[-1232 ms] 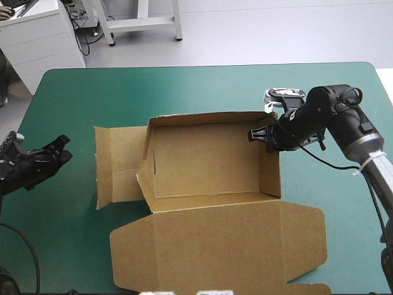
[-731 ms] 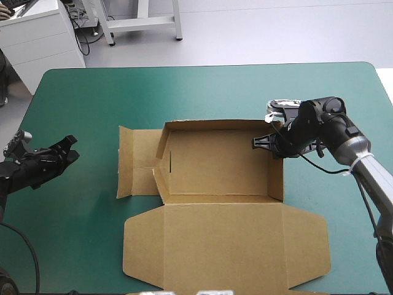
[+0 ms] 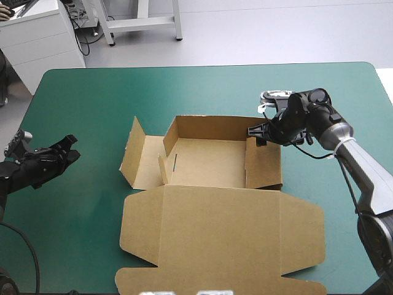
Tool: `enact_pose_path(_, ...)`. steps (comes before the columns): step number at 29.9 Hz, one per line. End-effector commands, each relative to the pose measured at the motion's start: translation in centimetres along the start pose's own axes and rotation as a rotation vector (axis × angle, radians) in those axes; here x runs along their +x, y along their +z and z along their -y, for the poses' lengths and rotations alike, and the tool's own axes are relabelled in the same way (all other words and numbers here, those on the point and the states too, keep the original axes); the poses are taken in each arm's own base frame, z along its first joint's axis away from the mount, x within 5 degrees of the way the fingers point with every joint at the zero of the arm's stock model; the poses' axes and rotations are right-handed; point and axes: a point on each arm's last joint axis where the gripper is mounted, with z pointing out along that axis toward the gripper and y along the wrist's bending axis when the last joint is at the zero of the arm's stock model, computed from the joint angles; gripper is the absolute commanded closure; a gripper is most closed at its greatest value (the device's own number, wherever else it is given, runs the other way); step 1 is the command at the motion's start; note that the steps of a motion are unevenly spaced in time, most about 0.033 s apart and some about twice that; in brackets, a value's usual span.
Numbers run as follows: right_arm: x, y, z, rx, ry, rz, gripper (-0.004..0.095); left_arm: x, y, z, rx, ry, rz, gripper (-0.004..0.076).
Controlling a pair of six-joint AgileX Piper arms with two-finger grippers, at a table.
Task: Fold the box
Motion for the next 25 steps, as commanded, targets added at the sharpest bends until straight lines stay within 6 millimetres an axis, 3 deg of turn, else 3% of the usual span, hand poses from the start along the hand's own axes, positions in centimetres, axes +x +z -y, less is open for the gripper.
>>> enact_pose_path(1, -1.7, -4.5, -0.3, -0.017, 0.017, 0.126, 0.0116, -0.6, -0.9, 1.3, 0.053, -0.022, 0.061, 0.0736)
enact_pose_path(7, -1.2, -7.8, 0.0, 0.039, 0.011, 0.058, 0.0116, -0.6, -0.9, 1.3, 0.050, -0.020, 0.060, 0.0736)
enact_pose_path(13, 1.7, -9.0, -0.6, -0.003, 0.040, 0.036, 0.0116, -0.6, -0.9, 1.3, 0.048, -0.029, 0.059, 0.0736)
enact_pose_path(19, 3.4, -6.8, -0.7, -0.010, 0.115, 0.007, 0.0116, -0.6, -0.9, 1.2, 0.039, -0.019, 0.059, 0.0736)
enact_pose_path(25, 3.1, -3.9, -0.8, -0.052, 0.163, 0.101, 0.0116, -0.6, -0.9, 1.2, 0.036, -0.016, 0.058, 0.0736)
